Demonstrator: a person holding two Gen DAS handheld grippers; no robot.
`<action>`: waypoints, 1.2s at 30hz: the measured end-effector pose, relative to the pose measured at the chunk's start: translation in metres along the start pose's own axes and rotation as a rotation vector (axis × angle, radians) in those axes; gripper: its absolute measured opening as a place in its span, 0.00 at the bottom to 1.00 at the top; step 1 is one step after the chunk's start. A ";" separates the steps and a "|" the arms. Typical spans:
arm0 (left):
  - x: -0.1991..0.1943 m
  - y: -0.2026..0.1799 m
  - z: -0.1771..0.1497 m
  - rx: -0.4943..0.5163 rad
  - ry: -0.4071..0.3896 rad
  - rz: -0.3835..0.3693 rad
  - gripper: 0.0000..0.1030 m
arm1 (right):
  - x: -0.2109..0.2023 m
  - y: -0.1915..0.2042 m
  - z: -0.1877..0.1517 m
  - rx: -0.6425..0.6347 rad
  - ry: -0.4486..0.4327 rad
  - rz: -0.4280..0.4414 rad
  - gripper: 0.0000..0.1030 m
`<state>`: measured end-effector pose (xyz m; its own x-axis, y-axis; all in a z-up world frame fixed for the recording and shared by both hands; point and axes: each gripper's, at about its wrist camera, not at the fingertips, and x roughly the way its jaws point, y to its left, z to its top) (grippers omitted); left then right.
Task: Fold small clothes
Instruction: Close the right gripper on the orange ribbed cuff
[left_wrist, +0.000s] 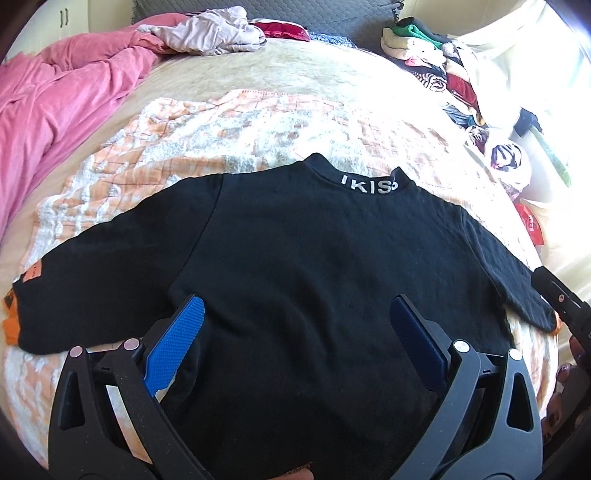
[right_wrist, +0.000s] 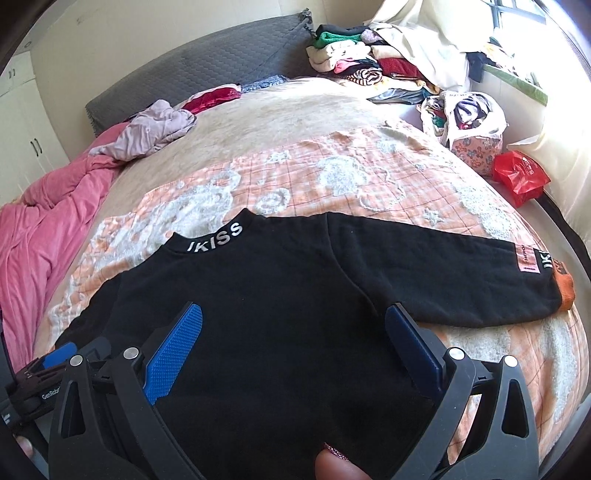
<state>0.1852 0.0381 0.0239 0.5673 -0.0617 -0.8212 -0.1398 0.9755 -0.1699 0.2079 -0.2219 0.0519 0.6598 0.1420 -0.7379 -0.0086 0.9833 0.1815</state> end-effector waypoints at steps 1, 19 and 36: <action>0.003 -0.001 0.002 0.001 0.001 -0.006 0.92 | 0.002 -0.004 0.001 0.013 0.000 -0.004 0.96; 0.052 -0.019 0.023 -0.040 0.020 -0.029 0.92 | 0.036 -0.137 -0.004 0.329 0.032 -0.186 0.96; 0.090 -0.085 0.021 0.063 0.052 -0.043 0.92 | 0.036 -0.279 -0.034 0.846 0.015 -0.188 0.96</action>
<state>0.2658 -0.0462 -0.0242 0.5283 -0.1133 -0.8414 -0.0637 0.9830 -0.1723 0.2084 -0.4873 -0.0478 0.5844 -0.0073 -0.8114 0.6652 0.5769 0.4739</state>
